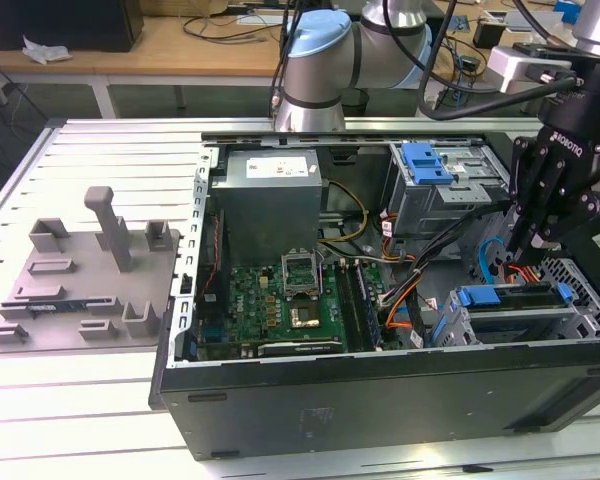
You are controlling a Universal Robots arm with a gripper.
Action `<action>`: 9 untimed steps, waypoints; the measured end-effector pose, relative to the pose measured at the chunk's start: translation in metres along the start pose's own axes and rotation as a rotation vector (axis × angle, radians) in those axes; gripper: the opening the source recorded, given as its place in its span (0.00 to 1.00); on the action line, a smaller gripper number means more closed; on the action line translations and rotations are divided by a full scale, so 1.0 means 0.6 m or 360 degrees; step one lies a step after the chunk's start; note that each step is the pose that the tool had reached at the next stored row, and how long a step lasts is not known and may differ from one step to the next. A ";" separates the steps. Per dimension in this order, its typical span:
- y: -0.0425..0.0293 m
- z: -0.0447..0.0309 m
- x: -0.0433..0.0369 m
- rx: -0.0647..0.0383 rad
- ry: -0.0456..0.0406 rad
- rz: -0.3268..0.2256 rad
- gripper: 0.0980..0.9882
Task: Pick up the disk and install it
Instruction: 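Insert the second disk wire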
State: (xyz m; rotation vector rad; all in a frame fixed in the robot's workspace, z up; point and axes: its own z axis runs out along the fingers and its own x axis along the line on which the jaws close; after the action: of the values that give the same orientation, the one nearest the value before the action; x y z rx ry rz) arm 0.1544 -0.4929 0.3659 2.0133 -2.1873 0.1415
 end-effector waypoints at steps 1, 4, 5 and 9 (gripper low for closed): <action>0.000 0.000 0.000 0.0000 0.0000 0.0000 0.20; 0.000 0.000 0.000 0.0000 0.0000 0.0000 0.11; 0.000 0.000 0.000 0.0000 0.0000 0.0000 0.11; 0.000 0.001 0.000 0.0000 0.0000 0.0000 0.07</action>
State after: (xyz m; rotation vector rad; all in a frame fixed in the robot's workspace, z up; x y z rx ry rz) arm 0.1544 -0.4929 0.3655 2.0132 -2.1874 0.1415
